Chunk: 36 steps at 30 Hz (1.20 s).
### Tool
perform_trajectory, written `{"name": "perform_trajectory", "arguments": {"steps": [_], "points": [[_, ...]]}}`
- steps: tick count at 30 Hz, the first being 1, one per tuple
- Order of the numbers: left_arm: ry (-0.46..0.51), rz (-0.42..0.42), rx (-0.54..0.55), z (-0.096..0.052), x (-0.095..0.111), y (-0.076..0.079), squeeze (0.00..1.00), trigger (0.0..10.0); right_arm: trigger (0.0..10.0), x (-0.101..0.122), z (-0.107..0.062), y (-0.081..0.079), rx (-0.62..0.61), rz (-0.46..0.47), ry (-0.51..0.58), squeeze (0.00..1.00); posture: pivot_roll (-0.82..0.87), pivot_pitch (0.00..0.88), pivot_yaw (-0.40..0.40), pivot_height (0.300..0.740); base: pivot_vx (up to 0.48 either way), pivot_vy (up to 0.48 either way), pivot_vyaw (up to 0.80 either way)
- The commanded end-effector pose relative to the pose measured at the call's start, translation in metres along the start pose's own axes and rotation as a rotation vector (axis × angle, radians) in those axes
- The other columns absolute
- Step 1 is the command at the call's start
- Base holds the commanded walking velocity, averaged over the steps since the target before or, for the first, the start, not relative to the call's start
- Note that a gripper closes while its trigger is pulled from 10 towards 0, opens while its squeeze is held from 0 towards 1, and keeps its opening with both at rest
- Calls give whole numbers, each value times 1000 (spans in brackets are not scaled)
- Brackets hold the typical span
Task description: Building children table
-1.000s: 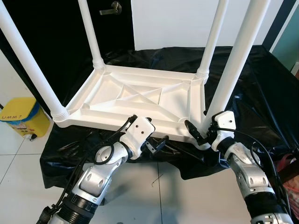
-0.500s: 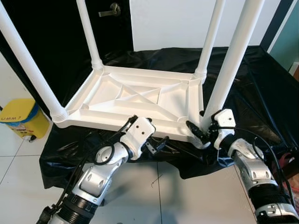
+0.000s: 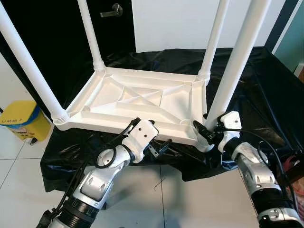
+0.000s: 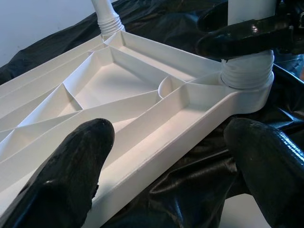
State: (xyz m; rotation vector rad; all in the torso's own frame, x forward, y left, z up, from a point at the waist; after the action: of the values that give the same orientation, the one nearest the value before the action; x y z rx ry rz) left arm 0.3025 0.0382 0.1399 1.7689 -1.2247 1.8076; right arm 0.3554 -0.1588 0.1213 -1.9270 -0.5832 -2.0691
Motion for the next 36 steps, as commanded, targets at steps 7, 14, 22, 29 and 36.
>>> {"name": "perform_trajectory", "arguments": {"steps": [7,14,22,29,36], "points": [[-15,-3,-40,-3,-3,7,0,10000,10000,-25,-4,0,-203,35,-110,0,11,14,8,740,0,0,0],[-17,-6,-35,-4,-4,7,0,10000,10000,-27,-5,-1,-330,80,-121,0,13,25,1,740,0,0,0],[-17,-14,-18,-4,-3,6,0,10000,10000,-32,-8,-15,-572,164,-144,0,20,32,-10,740,0,0,0],[-14,-17,-6,-4,-3,4,0,10000,10000,-18,2,-28,-563,188,-78,0,22,27,-14,740,0,0,0],[-12,-12,7,-3,-2,1,0,10000,10000,-11,3,-32,-528,179,-56,0,27,27,-18,740,0,0,0]]}}
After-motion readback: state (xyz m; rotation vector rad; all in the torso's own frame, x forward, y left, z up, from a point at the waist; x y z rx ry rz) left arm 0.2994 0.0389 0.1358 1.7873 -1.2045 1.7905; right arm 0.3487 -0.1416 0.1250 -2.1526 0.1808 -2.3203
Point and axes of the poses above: a point about 5 cm out from each wrist's last joint towards the gripper, its own z axis pointing out of the wrist towards the gripper, its own x axis along the axis of the wrist's last joint, y = z × x, the point moved 5 cm from there along z, pointing out of the wrist towards the gripper, and after that the axes turned 2 degrees about z, right-handed, at the moved point
